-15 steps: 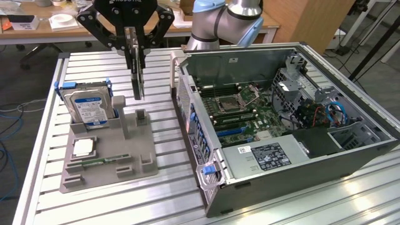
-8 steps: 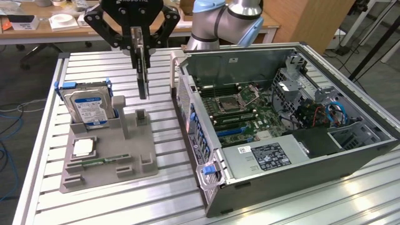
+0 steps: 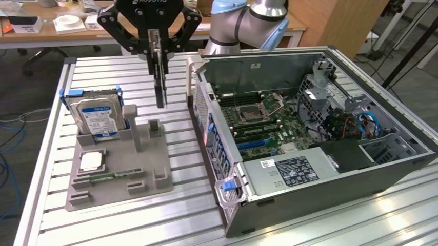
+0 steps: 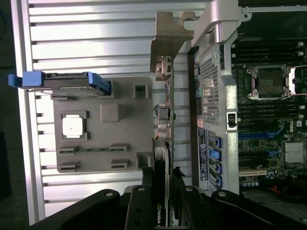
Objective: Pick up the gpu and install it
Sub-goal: 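Pick up the gpu and move the gpu toward the slot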
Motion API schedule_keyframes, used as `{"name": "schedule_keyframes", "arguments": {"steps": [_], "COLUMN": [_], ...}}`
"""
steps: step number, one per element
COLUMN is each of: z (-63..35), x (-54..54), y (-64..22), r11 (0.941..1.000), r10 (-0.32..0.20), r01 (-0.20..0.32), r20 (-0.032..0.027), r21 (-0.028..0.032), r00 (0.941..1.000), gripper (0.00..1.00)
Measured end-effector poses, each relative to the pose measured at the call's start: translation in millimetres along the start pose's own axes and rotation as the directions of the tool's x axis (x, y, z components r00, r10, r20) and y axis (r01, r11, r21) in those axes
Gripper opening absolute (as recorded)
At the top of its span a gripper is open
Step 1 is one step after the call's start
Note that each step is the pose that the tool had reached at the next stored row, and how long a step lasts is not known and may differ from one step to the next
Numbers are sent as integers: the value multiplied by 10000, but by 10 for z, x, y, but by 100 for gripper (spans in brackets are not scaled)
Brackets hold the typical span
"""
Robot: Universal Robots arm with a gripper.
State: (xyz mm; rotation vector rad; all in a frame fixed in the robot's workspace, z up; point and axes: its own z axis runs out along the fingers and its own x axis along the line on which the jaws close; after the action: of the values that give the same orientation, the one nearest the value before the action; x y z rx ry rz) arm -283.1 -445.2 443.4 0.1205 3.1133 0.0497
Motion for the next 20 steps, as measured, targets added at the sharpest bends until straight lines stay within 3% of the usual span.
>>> {"name": "schedule_keyframes", "arguments": {"steps": [20], "z": [3], "x": [-123], "y": [9], "r11": [10000], "r10": [0], "r01": [0], "r20": [-1], "r21": [1], "r00": [10000], "gripper": [26]}}
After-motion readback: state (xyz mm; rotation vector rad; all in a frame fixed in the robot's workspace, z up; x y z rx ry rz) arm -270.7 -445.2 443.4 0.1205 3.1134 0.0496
